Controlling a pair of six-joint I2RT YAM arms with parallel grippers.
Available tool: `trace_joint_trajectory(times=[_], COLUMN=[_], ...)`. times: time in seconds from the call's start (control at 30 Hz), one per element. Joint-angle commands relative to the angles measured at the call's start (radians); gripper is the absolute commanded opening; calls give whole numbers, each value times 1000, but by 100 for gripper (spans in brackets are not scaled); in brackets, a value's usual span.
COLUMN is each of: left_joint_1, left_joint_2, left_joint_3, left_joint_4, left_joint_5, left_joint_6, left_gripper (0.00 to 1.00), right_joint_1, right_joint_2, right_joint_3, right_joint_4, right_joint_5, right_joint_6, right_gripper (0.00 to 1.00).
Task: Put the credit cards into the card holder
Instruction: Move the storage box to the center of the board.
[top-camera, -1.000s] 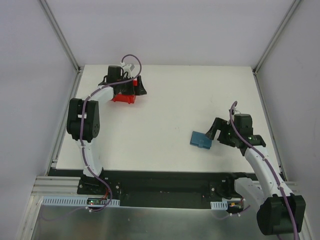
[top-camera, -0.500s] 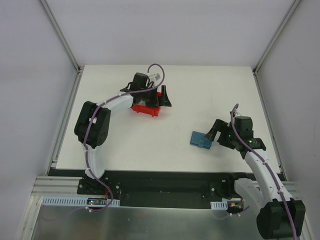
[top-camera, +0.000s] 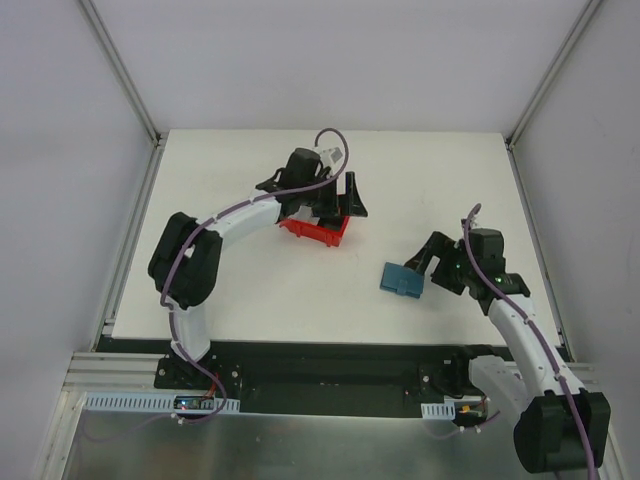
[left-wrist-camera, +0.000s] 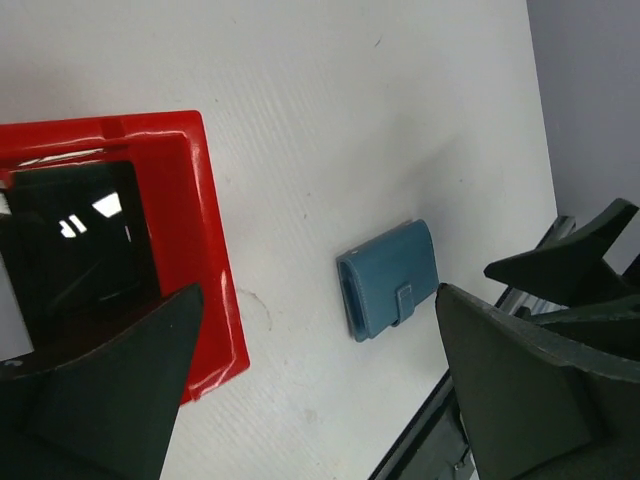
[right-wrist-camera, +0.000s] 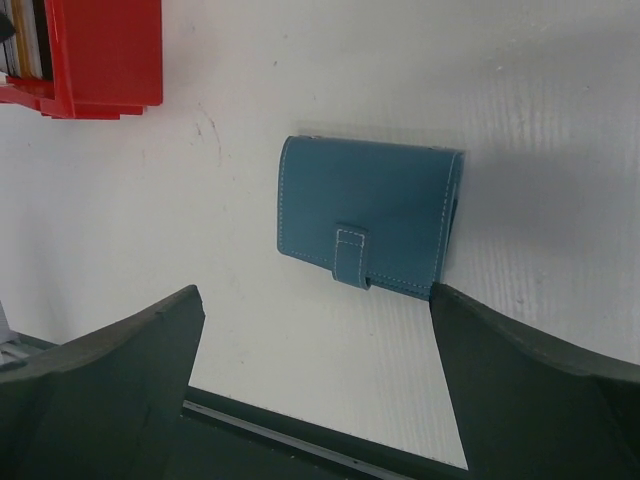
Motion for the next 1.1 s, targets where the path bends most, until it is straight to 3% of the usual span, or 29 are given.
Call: trace_joint_trajectory(times=[0.0,0.13,0.23,0.4,0.5,0.77,1.07], left_joint_1=[4,21,81,268,320,337,337], left_joint_2=[-208,-341,-437,-533,-596,-695,-715], left_joint_3=[-16,-113,-222,-395,-481,-595,-633], left_joint_4=[-15,-102,-122,-127,-127,-141,-155], left_joint_5=[-168,-363,-423,-325,-305,-301,-288], left_joint_6=[74,159,159,115,116,130,138], left_gripper=[99,99,99,99,99,99,99], right_joint_1=[30,122,220,330,378,412,421], right_joint_2=[54,167,325,537,641,910,1042], right_joint_3=[64,163,278,446,542,800,937], right_joint_4=[103,134,128,160,166,88,-33], right_joint_5=[-27,36,82,151,211,209,280], right_joint_6=[88,128,136,179,176,154,50], right_gripper=[95,90,83,68,67,64,57])
